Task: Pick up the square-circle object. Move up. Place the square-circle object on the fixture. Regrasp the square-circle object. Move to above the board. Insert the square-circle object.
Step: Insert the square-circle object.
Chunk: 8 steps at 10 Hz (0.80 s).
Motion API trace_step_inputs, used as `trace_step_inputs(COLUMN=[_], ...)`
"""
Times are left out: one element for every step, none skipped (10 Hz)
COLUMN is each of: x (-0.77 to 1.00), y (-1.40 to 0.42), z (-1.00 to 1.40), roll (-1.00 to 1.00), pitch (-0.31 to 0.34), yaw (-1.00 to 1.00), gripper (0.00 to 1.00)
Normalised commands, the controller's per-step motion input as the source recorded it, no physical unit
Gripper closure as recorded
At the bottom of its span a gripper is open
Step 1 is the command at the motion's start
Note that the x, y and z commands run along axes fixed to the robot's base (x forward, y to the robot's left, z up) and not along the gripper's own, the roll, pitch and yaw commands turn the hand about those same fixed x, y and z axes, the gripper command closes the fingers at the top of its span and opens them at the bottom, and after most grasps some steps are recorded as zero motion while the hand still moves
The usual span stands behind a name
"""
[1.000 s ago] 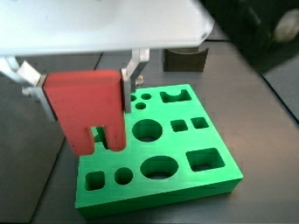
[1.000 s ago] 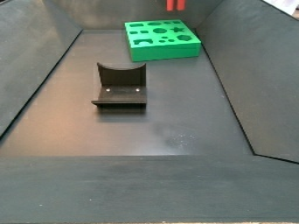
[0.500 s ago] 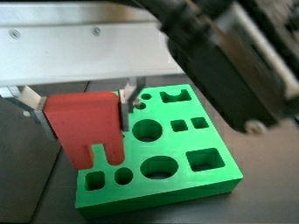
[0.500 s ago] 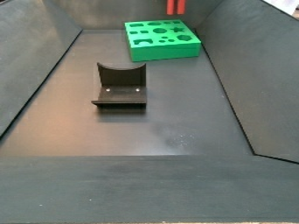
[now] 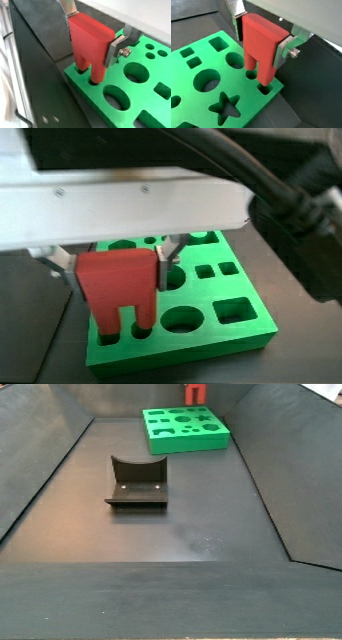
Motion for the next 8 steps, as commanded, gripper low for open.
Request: trace_step_inputs(x=[-0.11,-0.27,-0.21,-0.19,-0.16,-0.08,0.0,0.08], y=[0.0,0.0,0.0,0.0,-0.05,-0.1,-0.19,-0.2], z=[-0.73,-0.9,-0.93,-0.75,-0.66,-0.58,-0.6,-0.67], roll=[0.23,0.12,0.02,0.0,-0.05,-0.17,-0.21,-0.2], pitch=[-0.156,-0.166,-0.149,-0.091,-0.063,-0.094,-0.09,-0.059], yaw=[0.42,0.09,0.0,-0.11,-0.18,-0.29,-0.37,-0.33], gripper=[1.0,1.0,1.0,1.0,1.0,1.0,1.0,1.0])
